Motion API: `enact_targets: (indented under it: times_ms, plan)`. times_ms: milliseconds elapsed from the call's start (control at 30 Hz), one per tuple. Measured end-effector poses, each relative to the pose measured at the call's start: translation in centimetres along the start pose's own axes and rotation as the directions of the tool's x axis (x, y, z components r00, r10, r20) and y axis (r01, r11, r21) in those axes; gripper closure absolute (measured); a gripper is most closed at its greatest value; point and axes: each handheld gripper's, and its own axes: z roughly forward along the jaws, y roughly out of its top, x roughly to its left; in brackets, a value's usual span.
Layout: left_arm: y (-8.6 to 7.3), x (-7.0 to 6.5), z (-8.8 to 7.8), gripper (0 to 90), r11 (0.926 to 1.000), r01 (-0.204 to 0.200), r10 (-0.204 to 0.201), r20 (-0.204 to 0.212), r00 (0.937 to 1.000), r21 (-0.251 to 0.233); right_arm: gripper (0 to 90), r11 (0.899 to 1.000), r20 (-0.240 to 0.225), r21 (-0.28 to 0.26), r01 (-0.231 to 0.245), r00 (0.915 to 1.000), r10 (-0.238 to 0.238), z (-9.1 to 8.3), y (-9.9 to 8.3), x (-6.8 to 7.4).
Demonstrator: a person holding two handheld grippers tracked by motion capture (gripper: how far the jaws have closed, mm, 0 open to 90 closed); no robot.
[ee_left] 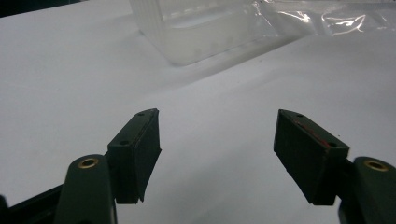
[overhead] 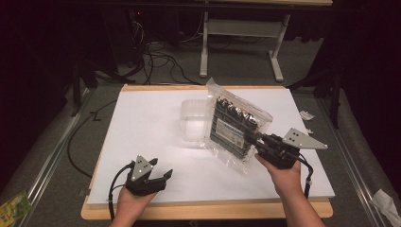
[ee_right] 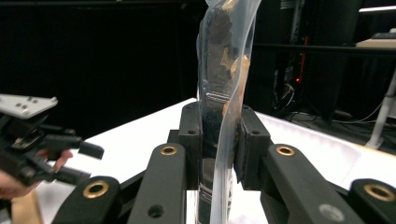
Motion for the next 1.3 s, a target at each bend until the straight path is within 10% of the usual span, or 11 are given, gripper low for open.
enact_targets:
  times_ms: [1300]
  plan:
    - [0.3,0.5,-0.2,32.0,0.9997,-0.01,0.01,0.004,0.9999,-0.021,76.5,0.998,0.102,-0.001,0.059,0.993,-0.059,8.7,4.5,-3.2]
